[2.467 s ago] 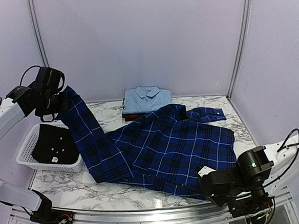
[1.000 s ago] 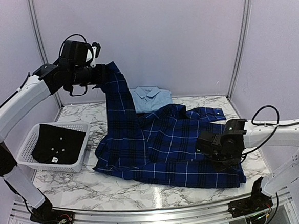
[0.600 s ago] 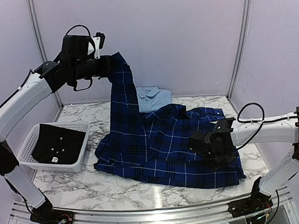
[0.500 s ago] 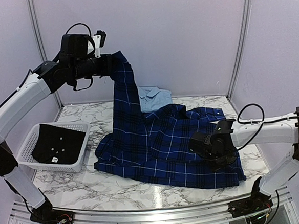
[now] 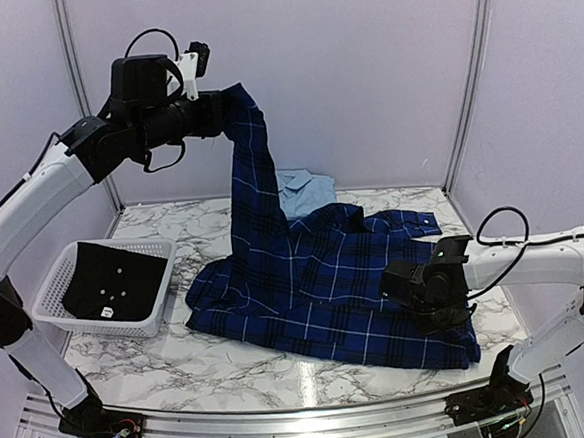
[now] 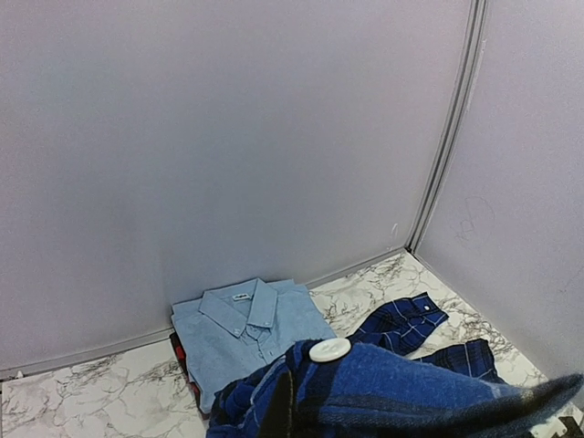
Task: Fold and stack the long sleeve shirts
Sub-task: Fold the flattened shirt at the center of the board.
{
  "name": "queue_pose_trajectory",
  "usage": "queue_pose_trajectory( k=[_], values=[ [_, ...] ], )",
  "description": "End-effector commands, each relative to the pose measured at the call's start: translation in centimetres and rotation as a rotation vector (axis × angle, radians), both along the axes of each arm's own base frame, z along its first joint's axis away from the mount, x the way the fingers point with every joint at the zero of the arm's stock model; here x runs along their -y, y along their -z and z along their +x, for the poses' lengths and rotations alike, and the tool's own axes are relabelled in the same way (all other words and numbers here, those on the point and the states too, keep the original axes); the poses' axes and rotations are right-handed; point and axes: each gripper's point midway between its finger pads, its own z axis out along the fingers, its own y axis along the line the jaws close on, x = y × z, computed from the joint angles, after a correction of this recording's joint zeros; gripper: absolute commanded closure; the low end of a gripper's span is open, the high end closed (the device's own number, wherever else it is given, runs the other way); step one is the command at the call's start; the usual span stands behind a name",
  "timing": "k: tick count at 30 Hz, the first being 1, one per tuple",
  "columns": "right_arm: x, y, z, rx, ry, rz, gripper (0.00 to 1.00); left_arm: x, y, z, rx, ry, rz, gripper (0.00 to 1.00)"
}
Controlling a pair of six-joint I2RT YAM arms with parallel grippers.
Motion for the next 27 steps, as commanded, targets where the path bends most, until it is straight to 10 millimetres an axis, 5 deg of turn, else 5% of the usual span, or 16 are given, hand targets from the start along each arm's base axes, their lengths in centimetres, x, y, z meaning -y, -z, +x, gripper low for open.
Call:
queue_pose_trajectory(
  k=[1,9,13,20,27],
  values=[
    [0.1,-0.1,0.9,0.029,0.035,0.010,1.00,0.0,-2.5,0.1,0.070,-0.016,-0.040,1.00],
    [0.0,-1.2,1.9,0.057,0.052,0.027,0.59,1.3,1.5,1.6,0.002,-0.030,0.009,1.00],
    [-1.3,-4.3,2.9,0.134,0.042,0.126,0.60,1.9,2.9,1.9,-0.023,-0.031,0.019,1.00],
    [-10.2,-6.5,3.5,0.193,-0.133,0.541,0.67,3.2,3.8,1.9,-0.040,-0.003,0.029,1.00],
    [-14.1,-9.5,4.8,0.305,-0.229,0.725,0.66,4.5,7.4,-1.5,-0.124,0.039,0.086,1.00]
  ],
)
